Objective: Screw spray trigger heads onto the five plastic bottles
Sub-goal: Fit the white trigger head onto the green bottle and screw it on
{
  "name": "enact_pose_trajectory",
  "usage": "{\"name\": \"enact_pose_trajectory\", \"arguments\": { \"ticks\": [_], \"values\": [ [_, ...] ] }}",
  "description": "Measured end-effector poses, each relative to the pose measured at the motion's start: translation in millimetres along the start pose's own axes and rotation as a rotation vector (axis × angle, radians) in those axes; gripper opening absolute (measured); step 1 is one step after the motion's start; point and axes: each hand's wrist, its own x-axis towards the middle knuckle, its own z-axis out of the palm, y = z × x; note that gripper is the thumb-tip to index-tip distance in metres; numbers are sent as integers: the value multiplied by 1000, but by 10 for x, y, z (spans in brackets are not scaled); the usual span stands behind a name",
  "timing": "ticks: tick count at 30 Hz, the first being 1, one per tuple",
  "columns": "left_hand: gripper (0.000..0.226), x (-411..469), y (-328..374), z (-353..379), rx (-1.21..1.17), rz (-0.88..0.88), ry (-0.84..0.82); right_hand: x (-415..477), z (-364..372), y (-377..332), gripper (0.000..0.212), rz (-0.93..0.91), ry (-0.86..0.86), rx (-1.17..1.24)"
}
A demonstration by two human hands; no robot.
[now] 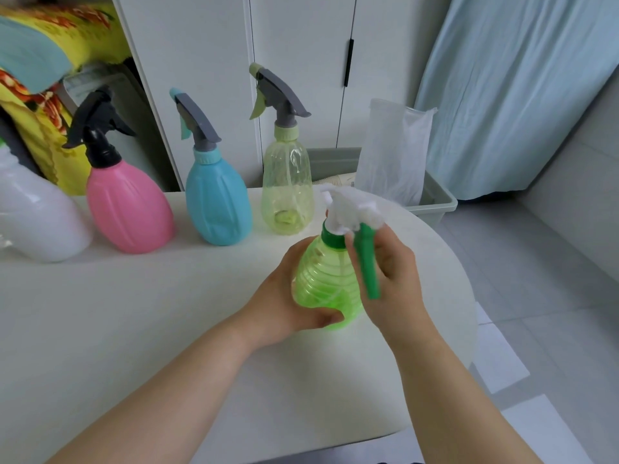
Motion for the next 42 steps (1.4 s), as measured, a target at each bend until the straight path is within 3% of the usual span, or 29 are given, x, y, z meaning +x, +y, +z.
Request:
{"name": "enact_pose_trajectory", "arguments": {
  "ticks": [4,7,11,13,15,17,22,25,28,30,35,37,42],
  "values": [
    [78,28,-13,15,15,-1,2,58,45,41,26,51,122,47],
    [82,53,-29,21,61,-19,8,100,108,27,35,69,133,-66],
    [83,41,-24,-3,76,-17,2,91,102,-21,21,32,-15,-224],
    [78,20,-11,-6,51,-15,6,79,14,-64,7,82,-124,-117],
    [76,11,0,-4,26,-10,4,84,-67,-87,13,129,-185,-48],
    [77,11,-1,-1,22,-1,0,101,-84,-90,12,140,-121,-32],
    [83,11,-15,11,65,-5,26,103,114,-5,40,101,185,-133],
    [83,16,-24,10,48,-11,19,110,100,-8,41,96,146,-110],
    [80,20,-23,-1,24,6,2,85,-25,-51,27,123,-46,-75],
    [79,22,-16,3,36,20,5,73,-75,-61,22,149,-72,-69],
    [82,10,-15,56,63,5,75,69,137,-6,39,109,239,-167],
    [83,6,-21,69,67,-1,88,61,183,9,43,116,275,-178],
    [79,1,-22,54,39,2,76,22,48,-29,28,110,37,-57]
  ]
}}
